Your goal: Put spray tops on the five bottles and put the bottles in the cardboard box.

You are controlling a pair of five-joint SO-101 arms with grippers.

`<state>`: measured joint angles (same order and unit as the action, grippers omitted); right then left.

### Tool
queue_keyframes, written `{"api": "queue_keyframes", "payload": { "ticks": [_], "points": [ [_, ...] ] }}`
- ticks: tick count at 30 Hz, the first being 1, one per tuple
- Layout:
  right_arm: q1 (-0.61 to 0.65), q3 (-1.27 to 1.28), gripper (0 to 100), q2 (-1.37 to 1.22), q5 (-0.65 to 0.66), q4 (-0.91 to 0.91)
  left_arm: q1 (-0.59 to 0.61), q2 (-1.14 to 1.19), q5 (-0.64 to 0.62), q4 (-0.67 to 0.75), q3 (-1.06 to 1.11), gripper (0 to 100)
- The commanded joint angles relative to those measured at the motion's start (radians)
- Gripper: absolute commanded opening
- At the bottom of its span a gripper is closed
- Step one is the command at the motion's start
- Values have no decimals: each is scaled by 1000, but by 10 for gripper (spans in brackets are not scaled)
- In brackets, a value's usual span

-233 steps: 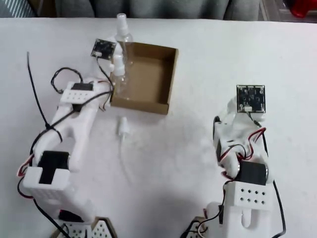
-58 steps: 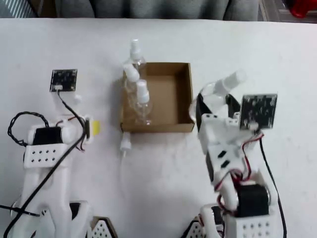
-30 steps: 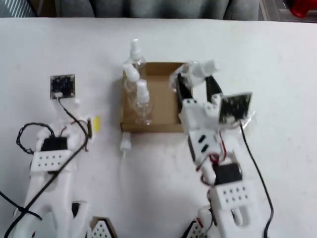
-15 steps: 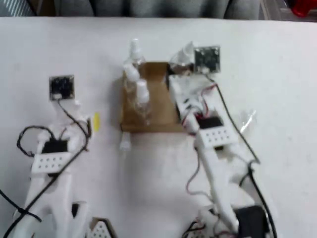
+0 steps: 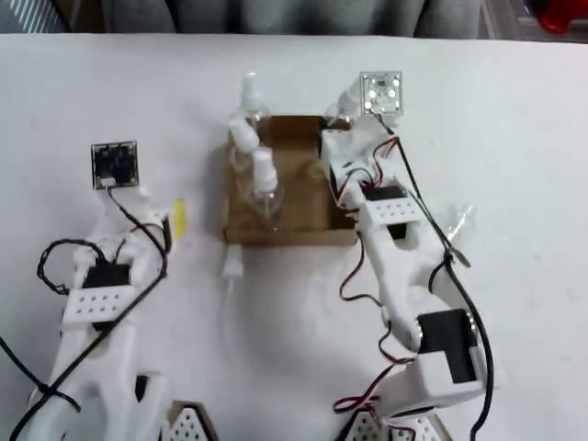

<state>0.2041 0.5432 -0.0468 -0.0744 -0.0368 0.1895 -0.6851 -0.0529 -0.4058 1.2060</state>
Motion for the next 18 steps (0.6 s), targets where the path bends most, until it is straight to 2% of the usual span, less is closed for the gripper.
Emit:
{"api": "queue_keyframes", "payload": {
  "ticks": [1,5,18],
  "points": [
    [-16,-72,17,-1,6,25,8,-31,0,26,-6,222],
    [-12,-104,17,-44,83,25,7,-31,0,26,-5,222],
    [2,-199,19,-166,94,25,5,-31,0,26,-3,222]
  ]
}}
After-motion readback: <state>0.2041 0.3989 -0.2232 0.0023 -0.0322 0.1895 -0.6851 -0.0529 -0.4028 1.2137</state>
